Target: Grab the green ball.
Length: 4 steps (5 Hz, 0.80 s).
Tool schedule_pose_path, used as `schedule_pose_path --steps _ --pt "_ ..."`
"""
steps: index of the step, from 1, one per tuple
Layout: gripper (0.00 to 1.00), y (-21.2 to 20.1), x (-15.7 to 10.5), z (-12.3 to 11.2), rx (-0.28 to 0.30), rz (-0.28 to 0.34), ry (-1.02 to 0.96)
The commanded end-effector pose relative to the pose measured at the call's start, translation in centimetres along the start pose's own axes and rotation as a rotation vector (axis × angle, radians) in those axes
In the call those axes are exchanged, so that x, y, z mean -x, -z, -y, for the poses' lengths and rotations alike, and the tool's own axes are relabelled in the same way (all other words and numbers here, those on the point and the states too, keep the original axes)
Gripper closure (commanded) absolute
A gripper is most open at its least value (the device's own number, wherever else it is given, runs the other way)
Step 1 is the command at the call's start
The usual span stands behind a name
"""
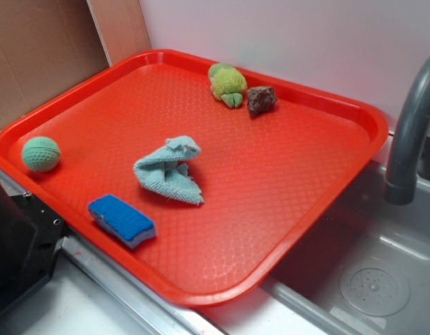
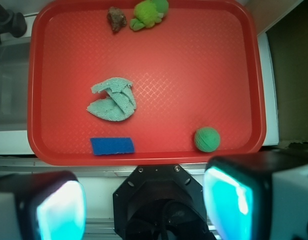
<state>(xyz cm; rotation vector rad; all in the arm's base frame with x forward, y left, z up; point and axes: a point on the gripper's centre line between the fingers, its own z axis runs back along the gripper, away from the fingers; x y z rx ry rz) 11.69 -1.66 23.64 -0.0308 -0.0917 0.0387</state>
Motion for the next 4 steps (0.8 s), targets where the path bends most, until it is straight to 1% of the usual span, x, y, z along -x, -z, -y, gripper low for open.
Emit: schedule_pose_path --steps 1,2,3,4 --pt "0.00 0.0 0.0 0.0 0.000 0.000 0.000" --pt "0.00 4.2 -1.3 -2.1 0.018 -0.040 0.132" --pt "0.00 7.5 -0.7 -5.2 -0.033 -0.129 0.254" --pt "0.00 8.9 0.7 -8.3 -0.063 -0.092 0.275"
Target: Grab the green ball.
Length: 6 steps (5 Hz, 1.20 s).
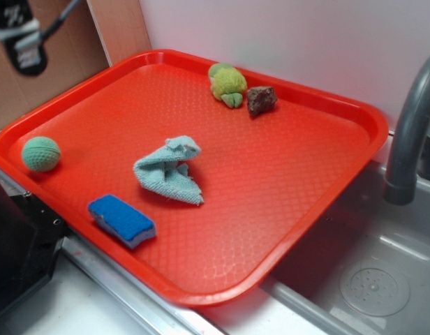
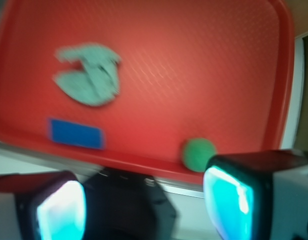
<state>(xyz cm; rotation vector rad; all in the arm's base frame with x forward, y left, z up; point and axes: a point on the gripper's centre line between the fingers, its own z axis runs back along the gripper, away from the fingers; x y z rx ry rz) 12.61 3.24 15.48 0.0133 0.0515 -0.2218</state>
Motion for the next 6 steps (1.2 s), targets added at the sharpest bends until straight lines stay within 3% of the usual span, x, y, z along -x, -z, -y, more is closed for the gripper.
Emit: schedule_pose_path --steps 1,4,5,6 --pt "0.00 1.2 1.7 -2.8 -0.036 0.050 0.011" --pt "0.00 1.2 1.7 -2.8 -0.036 0.050 0.011" --pt "0.00 5.7 0.9 -7.8 -0.037 0.151 -0.128" --pt "0.00 8.6 0.8 -9.9 0.017 0.140 -0.158"
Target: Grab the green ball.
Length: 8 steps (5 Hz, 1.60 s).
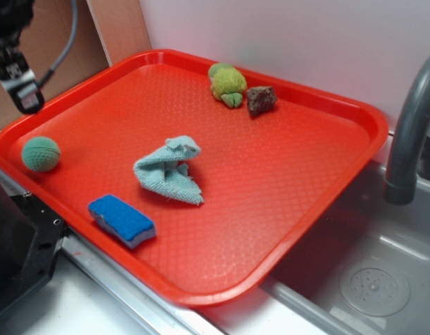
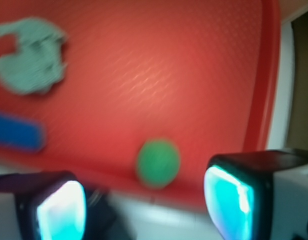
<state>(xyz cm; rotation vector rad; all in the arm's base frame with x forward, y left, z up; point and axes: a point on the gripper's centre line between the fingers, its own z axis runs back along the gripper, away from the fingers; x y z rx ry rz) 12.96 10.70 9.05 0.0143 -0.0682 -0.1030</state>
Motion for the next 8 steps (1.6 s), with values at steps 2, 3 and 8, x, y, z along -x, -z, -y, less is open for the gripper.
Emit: schedule_pose_path --steps 2,3,8 --pt "0.00 3.2 0.4 -0.3 0.027 -0.035 -0.024" --pt "0.00 3.1 0.6 0.9 0.030 -0.047 -0.040" --pt "1.00 5.9 1.1 4.7 0.094 -0.119 -0.094"
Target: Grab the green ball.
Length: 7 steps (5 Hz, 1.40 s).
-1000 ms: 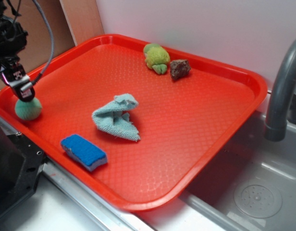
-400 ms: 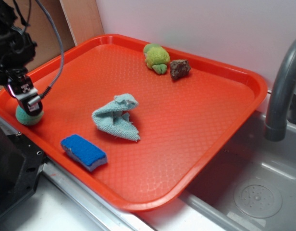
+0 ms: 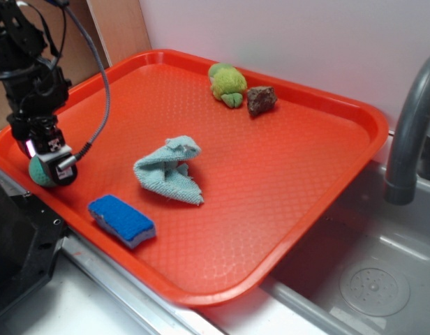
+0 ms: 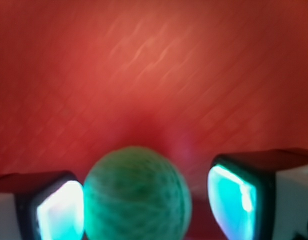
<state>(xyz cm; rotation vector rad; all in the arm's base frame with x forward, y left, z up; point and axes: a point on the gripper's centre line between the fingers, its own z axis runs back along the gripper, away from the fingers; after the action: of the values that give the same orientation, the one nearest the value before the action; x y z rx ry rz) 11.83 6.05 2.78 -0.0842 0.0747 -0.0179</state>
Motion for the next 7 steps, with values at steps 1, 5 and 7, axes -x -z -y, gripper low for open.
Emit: schedule_pose_path --steps 1,5,7 --pt "1.00 -0.3 0.2 -0.4 -0.002 0.013 -0.033" --pt "1.00 -15.0 -0.2 -2.3 -0.099 0.205 0.019" --pt "1.00 -17.9 -3.0 -3.3 -0.154 0.294 -0.330"
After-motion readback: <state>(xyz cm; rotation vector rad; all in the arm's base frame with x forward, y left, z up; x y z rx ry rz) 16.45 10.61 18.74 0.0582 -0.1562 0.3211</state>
